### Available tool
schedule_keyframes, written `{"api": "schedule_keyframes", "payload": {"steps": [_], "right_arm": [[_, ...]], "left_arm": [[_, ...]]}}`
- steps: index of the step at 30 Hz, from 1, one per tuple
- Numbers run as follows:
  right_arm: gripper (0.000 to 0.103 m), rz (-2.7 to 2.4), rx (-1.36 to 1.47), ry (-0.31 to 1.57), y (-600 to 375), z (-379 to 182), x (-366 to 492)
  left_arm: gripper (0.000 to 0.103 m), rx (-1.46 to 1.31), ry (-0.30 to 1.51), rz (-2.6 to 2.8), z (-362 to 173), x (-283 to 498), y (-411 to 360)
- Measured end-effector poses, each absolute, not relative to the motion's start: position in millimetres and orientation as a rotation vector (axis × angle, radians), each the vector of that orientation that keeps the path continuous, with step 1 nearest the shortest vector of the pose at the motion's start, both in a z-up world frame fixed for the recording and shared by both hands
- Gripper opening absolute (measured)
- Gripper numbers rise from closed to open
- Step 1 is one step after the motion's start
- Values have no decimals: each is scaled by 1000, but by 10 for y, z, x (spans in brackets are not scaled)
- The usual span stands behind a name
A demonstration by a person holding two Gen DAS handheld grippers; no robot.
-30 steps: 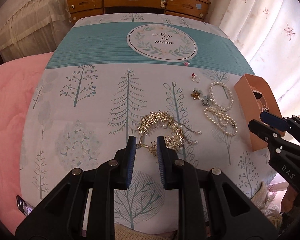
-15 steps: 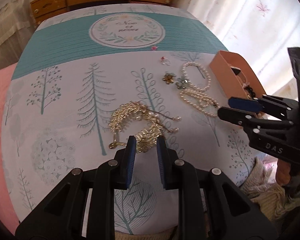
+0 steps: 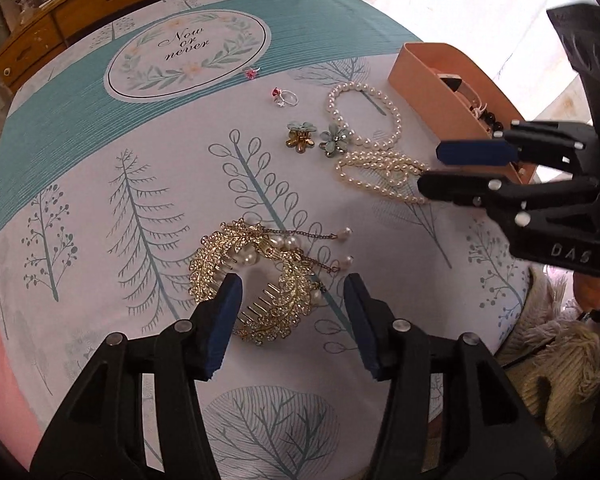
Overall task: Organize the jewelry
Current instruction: 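Grasp the gold leaf hair comb with the left tool while the right tool grasps the blue flower brooch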
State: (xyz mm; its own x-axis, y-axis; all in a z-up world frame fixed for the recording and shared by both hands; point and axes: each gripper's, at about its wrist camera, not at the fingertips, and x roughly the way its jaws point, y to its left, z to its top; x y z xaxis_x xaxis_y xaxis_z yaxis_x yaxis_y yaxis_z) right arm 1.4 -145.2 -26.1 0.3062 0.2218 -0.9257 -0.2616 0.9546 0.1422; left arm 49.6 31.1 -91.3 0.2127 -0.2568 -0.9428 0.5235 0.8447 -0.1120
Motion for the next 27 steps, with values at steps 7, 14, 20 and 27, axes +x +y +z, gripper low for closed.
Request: {"api": "schedule_keyframes", "payload": {"steps": [7,14,20,27], "right_arm": [[36,376,-38,1189,-1426,-208,336],[36,471,-63,1170,-1209,-269,561],[35,486,-200,1151,-935,-430,616],[17,465,-286,1147,-859,-588,621]], "left_arm": [[42,322,1265,-582,-955,511,214],[31,304,1289,-564,-1027,551,237],[20,272,1292,-534,-994,582,298],[17,203,1296,-515,-935,590,415]]}}
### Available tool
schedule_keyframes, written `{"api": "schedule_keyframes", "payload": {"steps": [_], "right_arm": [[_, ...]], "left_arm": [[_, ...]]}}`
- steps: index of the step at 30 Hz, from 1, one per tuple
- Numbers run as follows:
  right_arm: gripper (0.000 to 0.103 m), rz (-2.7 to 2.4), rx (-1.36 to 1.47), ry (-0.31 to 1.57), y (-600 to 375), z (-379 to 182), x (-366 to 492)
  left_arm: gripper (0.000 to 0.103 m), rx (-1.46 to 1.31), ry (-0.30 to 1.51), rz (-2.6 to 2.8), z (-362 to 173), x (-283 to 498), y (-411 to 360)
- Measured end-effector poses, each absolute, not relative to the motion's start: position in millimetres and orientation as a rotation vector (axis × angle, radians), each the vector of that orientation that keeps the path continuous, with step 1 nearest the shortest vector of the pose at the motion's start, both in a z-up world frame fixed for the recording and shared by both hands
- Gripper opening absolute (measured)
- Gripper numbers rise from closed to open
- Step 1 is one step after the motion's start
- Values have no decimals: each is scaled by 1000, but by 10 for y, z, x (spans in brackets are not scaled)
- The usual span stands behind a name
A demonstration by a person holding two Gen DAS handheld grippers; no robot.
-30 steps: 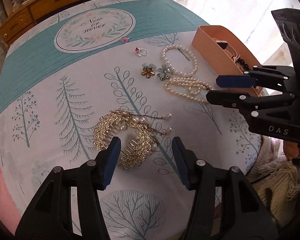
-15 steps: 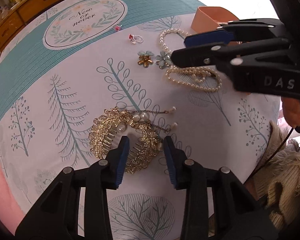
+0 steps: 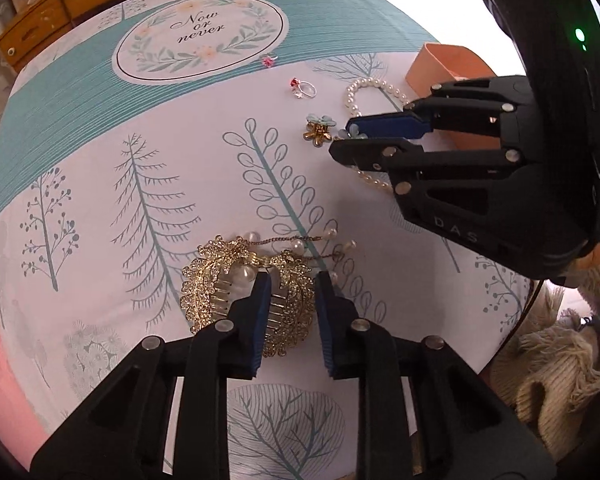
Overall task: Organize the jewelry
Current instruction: 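Grasp the gold leaf hair comb with the left tool while the right tool grasps the blue flower brooch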
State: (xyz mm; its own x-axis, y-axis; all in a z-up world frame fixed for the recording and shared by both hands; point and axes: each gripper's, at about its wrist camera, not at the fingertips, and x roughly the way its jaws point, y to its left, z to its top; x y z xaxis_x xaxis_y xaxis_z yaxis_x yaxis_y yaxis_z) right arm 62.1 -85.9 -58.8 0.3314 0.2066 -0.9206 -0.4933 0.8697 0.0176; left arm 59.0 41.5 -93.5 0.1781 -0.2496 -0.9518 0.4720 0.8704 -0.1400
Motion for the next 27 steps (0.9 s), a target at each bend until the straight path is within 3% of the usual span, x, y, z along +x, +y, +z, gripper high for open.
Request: {"api": "schedule_keyframes", "payload": {"steps": [1,6,13,14,16,17,18,27], "right_arm": [[17,469,-276,1150,-869,-587,617],[17,473,-161,1138,-1052,-390,568],[17,427,-44,1080,-1570,31,313],[17,417,-34,1076,-1638,71,275],[17,410,-4,1072,-1752,145,199],[17,408,8,1070,-1796,174,167],[17,407,20,1067,-1838,206,120],[17,415,46,1049,-1929,299,-163]], "left_arm": [[9,200,1295,-508,-917,590,428],[0,182,1275,-510,-746,594,424],[0,228,1278,-543,-625,566,307],[5,228,1298,-540,-660,568,305],[25,243,1326,-519,-736,552,306],[42,250,1333,-510,-763,535,317],[52,256,1343,-501,-790,527,319],[52,281,1345,-496,-842,469,261]]}}
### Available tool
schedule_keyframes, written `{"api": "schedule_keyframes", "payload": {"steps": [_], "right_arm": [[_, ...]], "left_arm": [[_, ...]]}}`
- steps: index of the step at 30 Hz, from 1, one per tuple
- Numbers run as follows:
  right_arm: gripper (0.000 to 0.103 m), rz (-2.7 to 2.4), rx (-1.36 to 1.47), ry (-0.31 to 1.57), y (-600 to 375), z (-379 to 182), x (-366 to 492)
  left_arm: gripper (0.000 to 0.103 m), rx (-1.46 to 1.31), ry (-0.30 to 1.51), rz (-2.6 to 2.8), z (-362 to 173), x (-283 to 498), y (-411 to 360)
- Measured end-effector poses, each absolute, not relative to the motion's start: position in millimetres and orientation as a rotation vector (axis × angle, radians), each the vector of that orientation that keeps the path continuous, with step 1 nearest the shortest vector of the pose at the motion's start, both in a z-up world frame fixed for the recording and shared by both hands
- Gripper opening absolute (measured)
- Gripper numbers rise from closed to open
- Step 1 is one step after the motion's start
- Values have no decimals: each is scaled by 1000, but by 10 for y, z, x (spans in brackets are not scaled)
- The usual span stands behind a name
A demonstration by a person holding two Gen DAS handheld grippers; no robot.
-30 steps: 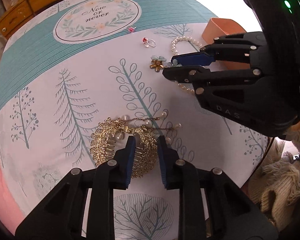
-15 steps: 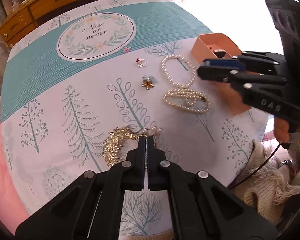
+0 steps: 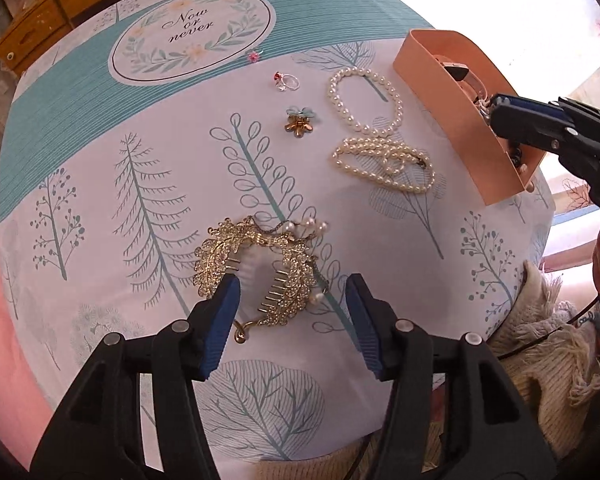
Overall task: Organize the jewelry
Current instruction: 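Grasp the gold leaf hair comb with the left tool while the right tool grasps the blue flower brooch, then carry the comb and brooch into the peach tray and open both tools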
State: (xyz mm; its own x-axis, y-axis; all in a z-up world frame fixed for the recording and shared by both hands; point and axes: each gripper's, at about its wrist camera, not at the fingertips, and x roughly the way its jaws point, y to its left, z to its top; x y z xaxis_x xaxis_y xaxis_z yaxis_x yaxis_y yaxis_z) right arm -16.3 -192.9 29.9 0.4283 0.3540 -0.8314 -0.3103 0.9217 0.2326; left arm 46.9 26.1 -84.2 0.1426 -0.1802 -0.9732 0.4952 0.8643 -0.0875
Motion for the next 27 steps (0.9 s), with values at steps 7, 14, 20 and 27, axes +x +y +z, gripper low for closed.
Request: {"api": "schedule_keyframes", "payload": {"steps": [7,14,20,27], "right_arm": [[17,416,71,1056,-1961,266,-160],[17,405,92,1065,-2018,227,-169],[17,397,122,1057,-2078,248,-183],[17,368,155,1013,-2298,418,-291]], "left_arm": [[42,335,1391,-493,-1035,522,131],[22,398,1395,-501,-1065,546,67],[11,397,1378,-495,-929,528,50],[11,404,1328,-527,-637,485,-159]]}}
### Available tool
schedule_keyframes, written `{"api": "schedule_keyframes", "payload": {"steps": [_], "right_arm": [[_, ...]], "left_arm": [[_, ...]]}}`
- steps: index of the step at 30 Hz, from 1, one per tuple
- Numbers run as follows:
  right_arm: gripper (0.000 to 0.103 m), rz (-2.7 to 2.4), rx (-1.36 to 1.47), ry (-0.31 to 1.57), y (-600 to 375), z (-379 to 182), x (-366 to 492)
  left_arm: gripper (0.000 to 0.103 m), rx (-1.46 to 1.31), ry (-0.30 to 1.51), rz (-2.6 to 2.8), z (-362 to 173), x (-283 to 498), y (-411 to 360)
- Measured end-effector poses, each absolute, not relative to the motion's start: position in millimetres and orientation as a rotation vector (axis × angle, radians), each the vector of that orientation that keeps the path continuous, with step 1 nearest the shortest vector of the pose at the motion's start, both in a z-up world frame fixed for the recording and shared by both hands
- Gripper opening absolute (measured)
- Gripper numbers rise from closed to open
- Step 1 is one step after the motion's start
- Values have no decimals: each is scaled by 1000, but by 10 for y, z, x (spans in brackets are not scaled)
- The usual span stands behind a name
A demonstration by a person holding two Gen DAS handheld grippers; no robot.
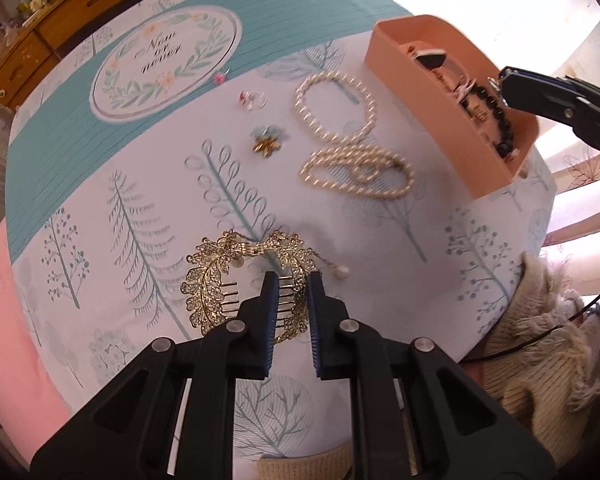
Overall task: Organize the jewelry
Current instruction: 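Carry the comb and brooch into the peach tray and open both tools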
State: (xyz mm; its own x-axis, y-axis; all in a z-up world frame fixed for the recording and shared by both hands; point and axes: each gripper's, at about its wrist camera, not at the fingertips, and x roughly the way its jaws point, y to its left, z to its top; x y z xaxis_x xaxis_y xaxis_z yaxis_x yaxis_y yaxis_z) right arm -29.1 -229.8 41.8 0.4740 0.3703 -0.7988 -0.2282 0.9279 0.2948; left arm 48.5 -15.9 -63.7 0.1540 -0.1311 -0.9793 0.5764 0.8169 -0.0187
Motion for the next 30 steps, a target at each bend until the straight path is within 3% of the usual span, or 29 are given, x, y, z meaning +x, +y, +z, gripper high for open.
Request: {"api": "schedule_keyframes", "payload": {"steps": [12,20,28,30], "right_arm": [[17,156,274,1037,-3167,276,-492],[17,124,306,1076,-3271,20,-530],[17,116,322,1079,-3302,-47,-485],[17,114,327,1085,-3310,-71,-455]], "left_arm": [[11,402,1132,-750,160,771,-1442],[11,294,1243,-847,-99,1124,-2344],[12,239,1358,-825,-479,1414,-2756],[19,237,1375,-821,-513,1444,-2798]]}}
